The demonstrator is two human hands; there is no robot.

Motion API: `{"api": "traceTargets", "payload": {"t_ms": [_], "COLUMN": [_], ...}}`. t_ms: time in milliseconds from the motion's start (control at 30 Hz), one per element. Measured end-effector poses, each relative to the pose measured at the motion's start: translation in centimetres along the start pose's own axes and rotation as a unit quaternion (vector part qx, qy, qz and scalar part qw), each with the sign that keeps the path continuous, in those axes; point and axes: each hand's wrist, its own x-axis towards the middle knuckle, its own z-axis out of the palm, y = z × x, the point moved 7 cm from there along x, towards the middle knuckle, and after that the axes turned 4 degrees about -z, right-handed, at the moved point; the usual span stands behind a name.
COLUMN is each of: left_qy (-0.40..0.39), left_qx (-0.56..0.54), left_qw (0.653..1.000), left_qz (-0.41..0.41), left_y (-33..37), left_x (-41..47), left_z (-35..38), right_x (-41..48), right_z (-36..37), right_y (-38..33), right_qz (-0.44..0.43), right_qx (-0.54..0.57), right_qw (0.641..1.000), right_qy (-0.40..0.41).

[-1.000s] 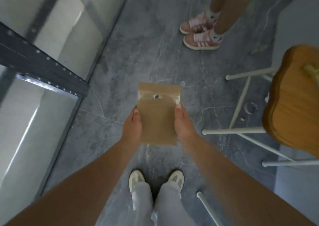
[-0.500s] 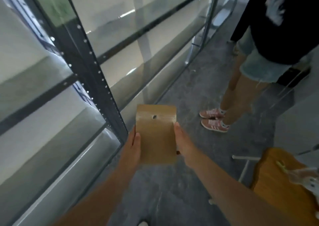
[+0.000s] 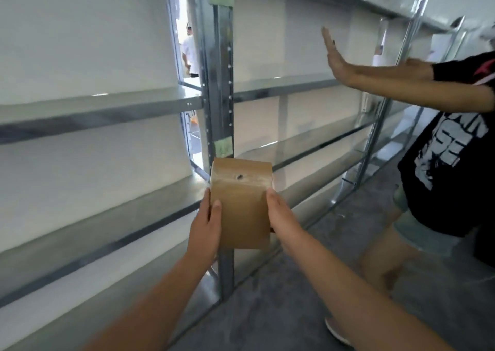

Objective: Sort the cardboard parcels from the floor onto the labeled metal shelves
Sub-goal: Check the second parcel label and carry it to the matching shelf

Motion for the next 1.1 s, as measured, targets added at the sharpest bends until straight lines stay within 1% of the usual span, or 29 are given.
{"api": "traceTargets", "payload": {"t_ms": [233,400,500,567,667,767,900,1000,1100], "left_qy": [0.077,0.111,0.119,0.127,0.142,0.152,0.158,0.166,0.158], "left_qx": [-0.036,-0.041,-0.023,-0.005,0.009,0.001,-0.01,-0.036,-0.092], "left_qw": [0.995,0.989,0.986,0.984,0.982,0.981,0.98,0.978,0.978], "left_qz": [0.043,0.094,0.117,0.126,0.127,0.125,0.121,0.122,0.095], "left_y": [6.0,9.7,11.4,11.9,12.2,12.4,12.5,12.3,11.9], "left_x": [0.2,0.8,0.5,0.3,-0.1,-0.8,-1.4,-2.2,-2.7], "left_z": [-10.5,-17.1,-21.0,-23.8,-27.9,-31.3,-34.6,-36.3,-37.3], "right_x": [-2.0,-3.4,-4.4,-5.4,-6.9,-8.2,-9.0,-9.5,-9.8], "right_z": [7.7,12.5,15.4,17.7,21.0,23.7,25.6,26.7,27.4], "right_y": [-10.4,-16.6,-19.5,-20.8,-22.2,-23.7,-25.0,-24.9,-24.6], "right_qz": [-0.068,-0.096,-0.11,-0.111,-0.086,-0.096,-0.112,-0.108,-0.11], "right_qx": [-0.014,-0.006,0.0,0.019,0.091,0.148,0.181,0.214,0.231], "right_qw": [0.995,0.99,0.988,0.986,0.979,0.966,0.958,0.949,0.942], "right_qy": [-0.077,-0.107,-0.11,-0.126,-0.159,-0.188,-0.19,-0.206,-0.219]}}
